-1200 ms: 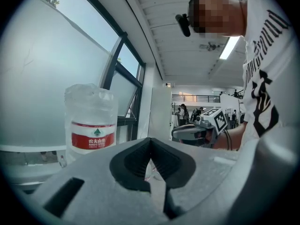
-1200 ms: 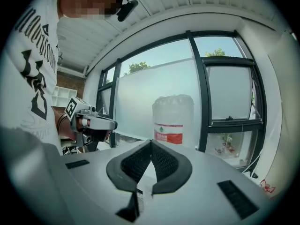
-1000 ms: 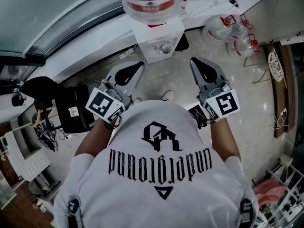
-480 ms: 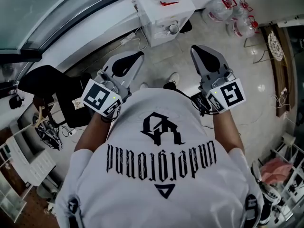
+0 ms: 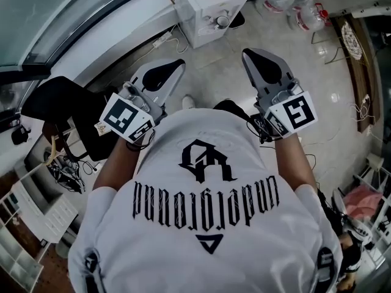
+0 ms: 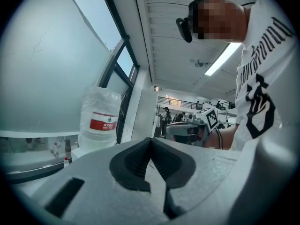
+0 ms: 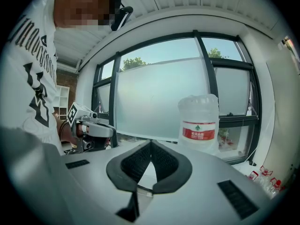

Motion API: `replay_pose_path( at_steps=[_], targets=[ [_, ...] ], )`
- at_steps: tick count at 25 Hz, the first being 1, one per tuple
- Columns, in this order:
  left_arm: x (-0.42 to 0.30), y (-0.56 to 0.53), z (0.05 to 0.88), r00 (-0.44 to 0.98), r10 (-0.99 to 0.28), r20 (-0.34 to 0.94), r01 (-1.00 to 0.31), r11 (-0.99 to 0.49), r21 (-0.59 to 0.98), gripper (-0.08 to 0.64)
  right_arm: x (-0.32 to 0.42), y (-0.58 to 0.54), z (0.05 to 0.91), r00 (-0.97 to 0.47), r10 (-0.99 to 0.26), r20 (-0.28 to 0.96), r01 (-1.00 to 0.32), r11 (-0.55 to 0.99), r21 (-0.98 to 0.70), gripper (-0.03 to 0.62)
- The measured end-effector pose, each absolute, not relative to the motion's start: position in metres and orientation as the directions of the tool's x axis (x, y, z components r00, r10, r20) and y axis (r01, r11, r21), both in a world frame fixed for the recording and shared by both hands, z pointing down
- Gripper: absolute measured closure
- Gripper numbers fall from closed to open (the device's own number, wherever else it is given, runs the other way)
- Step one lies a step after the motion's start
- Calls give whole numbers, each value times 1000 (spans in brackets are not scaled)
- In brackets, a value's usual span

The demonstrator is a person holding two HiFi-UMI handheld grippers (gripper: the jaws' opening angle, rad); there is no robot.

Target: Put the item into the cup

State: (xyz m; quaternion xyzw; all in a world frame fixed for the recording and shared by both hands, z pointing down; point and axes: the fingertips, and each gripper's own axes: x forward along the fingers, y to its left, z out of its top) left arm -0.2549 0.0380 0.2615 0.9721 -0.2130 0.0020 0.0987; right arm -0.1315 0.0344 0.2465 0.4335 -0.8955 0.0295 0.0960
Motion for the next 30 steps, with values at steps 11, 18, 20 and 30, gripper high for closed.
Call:
replay_pose_path(
  at_steps=[11, 18, 20, 30],
  targets=[
    [-202, 67, 255, 907, -419, 42, -419, -885, 205, 548, -88, 71, 258, -626, -754, 201, -769, 639, 2, 577],
    [-134, 102, 257, 914, -404, 50, -405, -890, 209, 548, -28, 112, 268, -628, -750, 211, -769, 639, -19, 577],
    [-116, 113, 257, 912, -407, 51, -409, -888, 209, 548, -12, 124, 268, -632, -746, 210, -765, 644, -18, 577],
    [-51, 172, 262, 885, -461, 61, -464, -865, 194, 548, 56, 182, 271, -680, -706, 195, -722, 691, -17, 577]
  ],
)
